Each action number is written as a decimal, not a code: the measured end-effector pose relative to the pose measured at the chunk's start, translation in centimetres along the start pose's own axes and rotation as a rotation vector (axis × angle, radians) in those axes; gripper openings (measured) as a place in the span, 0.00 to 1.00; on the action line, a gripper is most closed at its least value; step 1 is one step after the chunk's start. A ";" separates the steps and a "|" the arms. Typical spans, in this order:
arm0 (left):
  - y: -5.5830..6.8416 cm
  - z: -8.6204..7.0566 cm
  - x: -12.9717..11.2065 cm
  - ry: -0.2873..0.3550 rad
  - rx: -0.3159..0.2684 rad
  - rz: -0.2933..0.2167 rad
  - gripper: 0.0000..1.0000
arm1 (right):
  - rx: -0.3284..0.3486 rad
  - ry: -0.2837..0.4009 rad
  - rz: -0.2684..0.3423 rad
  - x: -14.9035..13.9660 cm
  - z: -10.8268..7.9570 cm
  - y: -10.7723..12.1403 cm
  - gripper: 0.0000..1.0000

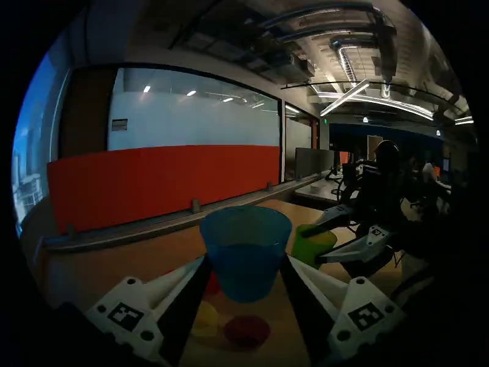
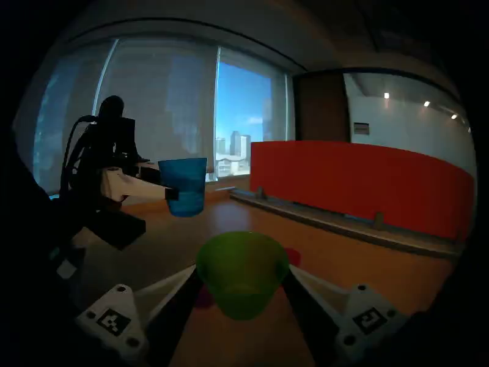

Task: Pour water

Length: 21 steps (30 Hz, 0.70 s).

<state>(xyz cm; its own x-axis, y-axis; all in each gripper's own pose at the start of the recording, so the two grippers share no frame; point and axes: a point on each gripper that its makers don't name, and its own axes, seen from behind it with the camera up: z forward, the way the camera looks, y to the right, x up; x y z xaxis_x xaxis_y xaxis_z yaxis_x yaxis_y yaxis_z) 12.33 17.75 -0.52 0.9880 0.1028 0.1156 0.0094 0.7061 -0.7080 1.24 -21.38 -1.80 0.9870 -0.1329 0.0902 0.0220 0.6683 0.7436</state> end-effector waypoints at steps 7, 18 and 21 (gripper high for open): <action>-0.8 0.1 0.7 0.012 0.010 0.007 0.78 | 0.005 -0.006 -0.002 -0.2 0.2 -0.1 0.90; -1.9 0.2 1.2 0.014 0.031 0.017 0.78 | 0.016 -0.009 0.001 -0.2 0.6 -0.1 0.90; -2.0 0.2 1.3 0.016 0.032 0.018 0.78 | 0.018 -0.007 -0.003 -0.1 0.7 -0.2 0.90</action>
<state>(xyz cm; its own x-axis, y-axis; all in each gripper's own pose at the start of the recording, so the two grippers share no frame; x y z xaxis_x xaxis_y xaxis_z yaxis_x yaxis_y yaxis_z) 13.54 16.67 1.20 0.9903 0.1042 0.0916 -0.0128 0.7264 -0.6872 1.07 -21.97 -1.50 0.9858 -0.1398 0.0930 0.0215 0.6545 0.7558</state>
